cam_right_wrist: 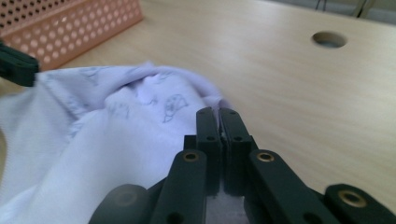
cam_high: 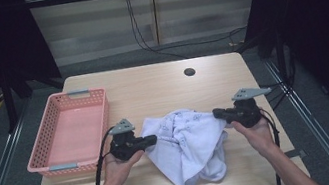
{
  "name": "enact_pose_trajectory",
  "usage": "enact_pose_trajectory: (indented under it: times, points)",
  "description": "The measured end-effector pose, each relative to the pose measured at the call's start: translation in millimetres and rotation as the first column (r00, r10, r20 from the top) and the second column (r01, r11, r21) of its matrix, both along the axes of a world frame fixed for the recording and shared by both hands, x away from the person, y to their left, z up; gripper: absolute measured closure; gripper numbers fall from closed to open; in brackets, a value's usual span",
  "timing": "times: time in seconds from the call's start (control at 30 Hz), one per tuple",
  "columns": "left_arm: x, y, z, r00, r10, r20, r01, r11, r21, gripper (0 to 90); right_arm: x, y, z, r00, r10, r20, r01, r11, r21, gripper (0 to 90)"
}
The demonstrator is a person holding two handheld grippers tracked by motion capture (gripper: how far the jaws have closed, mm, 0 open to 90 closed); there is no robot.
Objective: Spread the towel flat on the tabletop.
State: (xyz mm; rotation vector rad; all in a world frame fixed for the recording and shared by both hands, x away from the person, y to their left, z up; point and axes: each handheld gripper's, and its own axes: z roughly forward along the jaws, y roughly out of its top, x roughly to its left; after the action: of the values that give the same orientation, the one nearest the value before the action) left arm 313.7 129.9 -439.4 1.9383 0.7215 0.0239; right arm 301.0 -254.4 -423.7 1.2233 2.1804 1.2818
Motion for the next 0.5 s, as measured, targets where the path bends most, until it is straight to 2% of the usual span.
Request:
enact_pose_trajectory:
  times: [0.03,0.07,0.1,0.17,0.2,0.3,0.37,0.4,0.43,0.47,0.5]
  points:
    - [-0.1,4.7,9.6,0.9999,0.001,0.013,-0.001,0.9993,-0.038,87.2,1.8,-5.2,5.6,0.9998,-0.014,0.015,0.014,0.9999,0.008,88.3]
    - [0.2,7.1,15.5,0.9998,-0.001,0.020,0.002,0.9987,-0.051,87.2,4.8,-11.4,13.9,0.9992,-0.030,0.025,0.030,0.9994,0.017,88.3]
    - [-0.1,10.1,23.6,0.9989,0.011,0.046,-0.008,0.9982,-0.060,87.2,6.9,-14.8,19.5,0.9984,-0.041,0.038,0.041,0.9991,0.013,88.3]
    - [0.7,17.3,38.3,0.9977,0.023,0.064,-0.016,0.9938,-0.110,87.2,12.4,-24.1,35.0,0.9956,-0.070,0.063,0.069,0.9974,0.020,88.3]
    - [0.1,21.4,45.5,0.9954,0.042,0.086,-0.032,0.9926,-0.117,87.3,15.0,-28.3,42.6,0.9932,-0.086,0.079,0.085,0.9963,0.016,88.3]
    - [-0.8,38.1,62.1,0.9901,0.085,0.112,-0.066,0.9842,-0.164,87.3,23.7,-43.2,61.3,0.9819,-0.146,0.121,0.146,0.9893,0.009,88.3]
    - [-4.7,49.5,67.5,0.9876,0.107,0.115,-0.085,0.9801,-0.179,87.3,28.2,-53.7,68.6,0.9747,-0.179,0.134,0.180,0.9837,0.004,88.3]
    - [-8.2,53.6,67.4,0.9861,0.115,0.119,-0.094,0.9811,-0.169,87.3,30.3,-60.8,70.5,0.9698,-0.204,0.134,0.208,0.9778,-0.020,88.3]
    - [-11.2,57.2,66.1,0.9851,0.119,0.124,-0.100,0.9837,-0.149,87.3,33.1,-67.0,69.9,0.9684,-0.216,0.124,0.221,0.9747,-0.030,88.3]
    - [-12.7,59.7,64.5,0.9853,0.126,0.115,-0.108,0.9825,-0.151,87.3,35.8,-72.7,69.3,0.9659,-0.232,0.115,0.238,0.9701,-0.044,88.4]
    - [-14.9,64.6,63.3,0.9810,0.152,0.122,-0.132,0.9794,-0.153,87.3,37.7,-76.6,69.4,0.9629,-0.244,0.116,0.252,0.9660,-0.059,88.4]
